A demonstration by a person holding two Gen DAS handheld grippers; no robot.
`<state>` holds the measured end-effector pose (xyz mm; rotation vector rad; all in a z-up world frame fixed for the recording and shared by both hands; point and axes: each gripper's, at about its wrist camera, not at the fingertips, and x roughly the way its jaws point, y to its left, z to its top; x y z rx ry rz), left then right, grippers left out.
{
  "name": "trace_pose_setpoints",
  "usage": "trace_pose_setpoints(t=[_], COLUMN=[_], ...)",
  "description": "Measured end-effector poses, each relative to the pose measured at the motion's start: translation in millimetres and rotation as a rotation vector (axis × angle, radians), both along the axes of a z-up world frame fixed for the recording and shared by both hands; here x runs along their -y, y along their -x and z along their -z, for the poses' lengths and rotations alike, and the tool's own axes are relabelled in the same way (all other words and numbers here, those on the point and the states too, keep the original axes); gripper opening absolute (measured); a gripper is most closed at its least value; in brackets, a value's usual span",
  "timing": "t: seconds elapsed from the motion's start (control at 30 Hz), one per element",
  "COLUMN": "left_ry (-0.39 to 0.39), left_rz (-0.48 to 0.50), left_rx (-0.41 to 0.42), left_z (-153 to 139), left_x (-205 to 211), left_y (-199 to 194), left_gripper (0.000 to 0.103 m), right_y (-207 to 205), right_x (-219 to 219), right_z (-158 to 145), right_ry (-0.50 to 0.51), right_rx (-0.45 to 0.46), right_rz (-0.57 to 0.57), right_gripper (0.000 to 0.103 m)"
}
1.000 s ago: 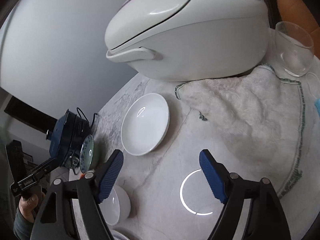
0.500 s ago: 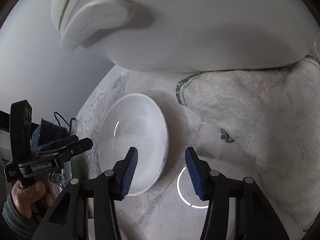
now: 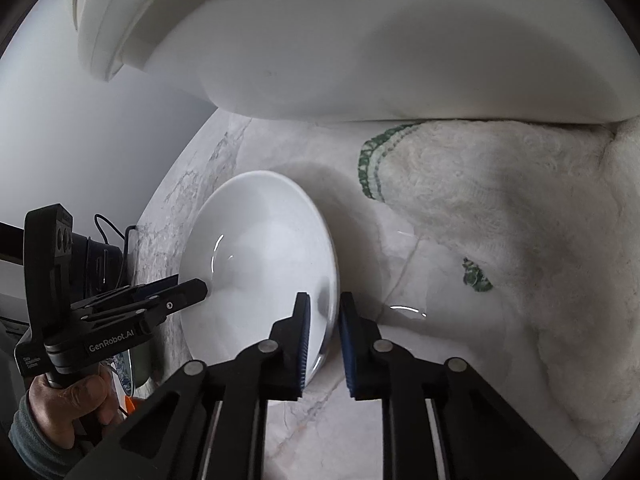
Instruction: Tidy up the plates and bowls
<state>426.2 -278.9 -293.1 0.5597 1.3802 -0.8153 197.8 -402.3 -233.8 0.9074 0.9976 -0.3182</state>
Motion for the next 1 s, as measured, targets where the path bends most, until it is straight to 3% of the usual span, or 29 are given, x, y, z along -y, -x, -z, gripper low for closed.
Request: trace_pose_setpoints(t=[0.13, 0.57, 1.0], left_ry=[-0.014, -0.019, 0.025], left_rz=[0.038, 0.022, -0.013], left_rx=[0.017, 0.028, 0.033], left_z=[1, -4, -64], left_x=[16, 12, -35], left_y=[13, 17, 39], left_gripper=[0.016, 0.016, 0.016], right_y=[-5, -7, 1], right_x=[-3, -11, -33], right_z=[-3, -10, -54], right_ry=[0.042, 0.119, 0.161], right_rx=[-0.019, -0.042, -0.009], right_rz=[-0.017, -0.056, -0.103], right_gripper=[0.01, 0.01, 0.01])
